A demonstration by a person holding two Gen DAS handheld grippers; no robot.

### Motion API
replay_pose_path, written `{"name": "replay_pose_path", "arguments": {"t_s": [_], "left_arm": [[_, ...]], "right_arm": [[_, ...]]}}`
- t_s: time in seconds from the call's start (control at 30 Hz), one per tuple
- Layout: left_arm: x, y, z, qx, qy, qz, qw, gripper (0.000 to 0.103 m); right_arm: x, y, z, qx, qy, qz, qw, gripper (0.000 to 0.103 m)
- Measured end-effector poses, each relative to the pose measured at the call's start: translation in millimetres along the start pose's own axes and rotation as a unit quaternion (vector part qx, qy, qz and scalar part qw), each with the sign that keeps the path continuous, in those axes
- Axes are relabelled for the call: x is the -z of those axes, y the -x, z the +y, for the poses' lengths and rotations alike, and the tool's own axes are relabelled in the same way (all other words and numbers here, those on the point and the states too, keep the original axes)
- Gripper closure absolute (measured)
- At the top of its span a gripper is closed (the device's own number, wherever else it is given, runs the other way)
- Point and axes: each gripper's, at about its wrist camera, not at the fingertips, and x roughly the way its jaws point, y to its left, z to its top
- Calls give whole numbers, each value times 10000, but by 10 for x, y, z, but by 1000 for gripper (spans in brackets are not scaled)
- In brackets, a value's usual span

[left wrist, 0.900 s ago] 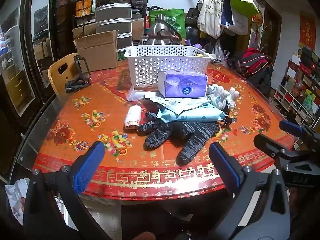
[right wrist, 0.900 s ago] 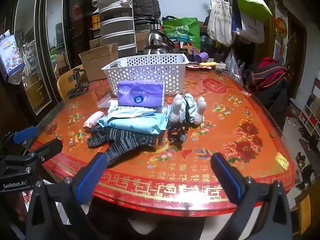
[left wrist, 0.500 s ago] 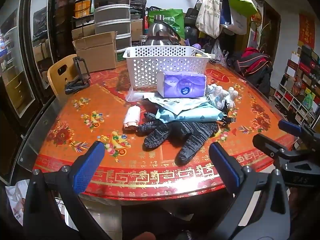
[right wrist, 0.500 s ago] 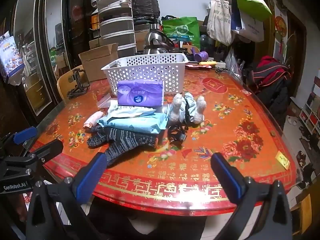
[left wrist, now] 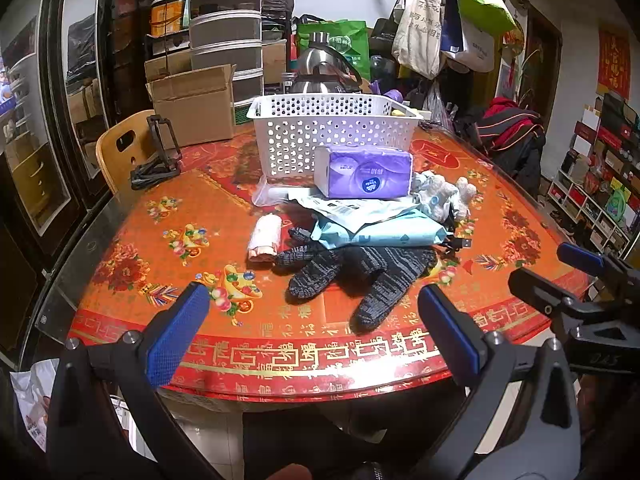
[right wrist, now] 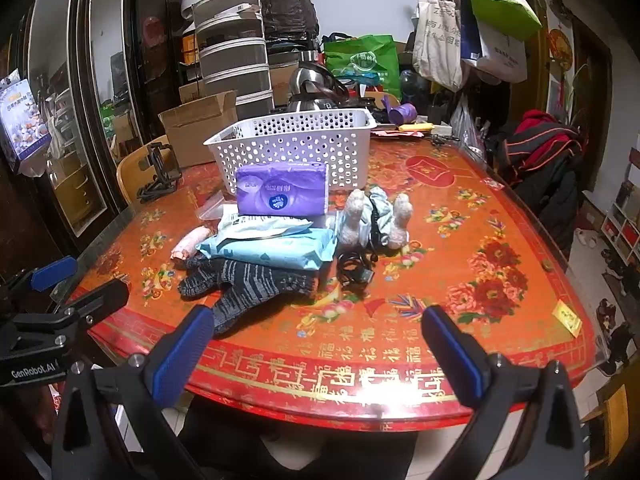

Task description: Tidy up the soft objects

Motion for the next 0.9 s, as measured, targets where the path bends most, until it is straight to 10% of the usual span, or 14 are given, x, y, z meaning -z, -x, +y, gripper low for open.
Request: {"name": "replay_pose_path", "arguments": {"t_s": [0.9], "left_arm": [[-3, 9, -22, -4, -1, -24, 10000, 0]], "right_arm": [[11, 21, 1, -95, -78, -11, 9999, 0]]}}
